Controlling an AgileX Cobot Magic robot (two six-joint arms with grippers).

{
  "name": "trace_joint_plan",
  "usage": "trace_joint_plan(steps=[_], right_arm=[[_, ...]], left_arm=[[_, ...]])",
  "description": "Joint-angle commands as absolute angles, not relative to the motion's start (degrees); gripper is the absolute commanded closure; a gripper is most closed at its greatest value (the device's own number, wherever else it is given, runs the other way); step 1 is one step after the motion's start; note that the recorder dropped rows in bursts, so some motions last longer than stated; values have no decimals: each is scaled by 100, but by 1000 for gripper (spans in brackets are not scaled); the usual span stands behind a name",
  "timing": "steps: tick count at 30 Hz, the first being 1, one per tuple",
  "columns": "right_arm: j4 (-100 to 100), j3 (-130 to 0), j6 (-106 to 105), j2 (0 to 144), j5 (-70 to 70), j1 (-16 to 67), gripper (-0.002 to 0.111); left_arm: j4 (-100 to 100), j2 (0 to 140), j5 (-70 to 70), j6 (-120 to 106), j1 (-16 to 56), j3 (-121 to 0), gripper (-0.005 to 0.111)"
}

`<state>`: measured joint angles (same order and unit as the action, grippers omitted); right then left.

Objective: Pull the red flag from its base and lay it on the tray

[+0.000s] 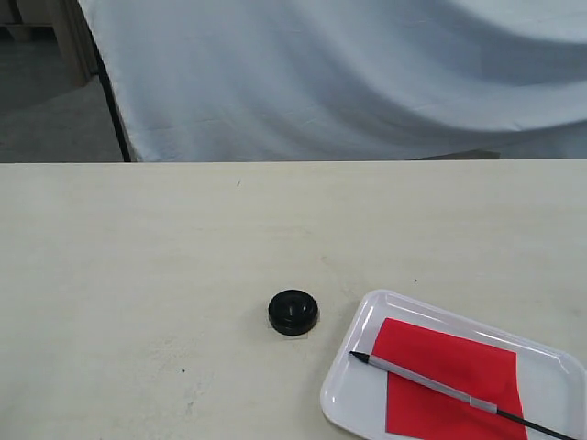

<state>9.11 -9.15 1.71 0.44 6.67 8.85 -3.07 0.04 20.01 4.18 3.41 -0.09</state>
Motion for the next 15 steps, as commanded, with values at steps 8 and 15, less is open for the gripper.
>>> trace_joint_plan(steps=[8,15], right_arm=[[745,-313,-400,0,168,1285,108],[444,0,-359,0,705,1275,108]], left_arm=[[-263,0,1967,430,370,0,105],[-274,0,1967,430,370,0,105]])
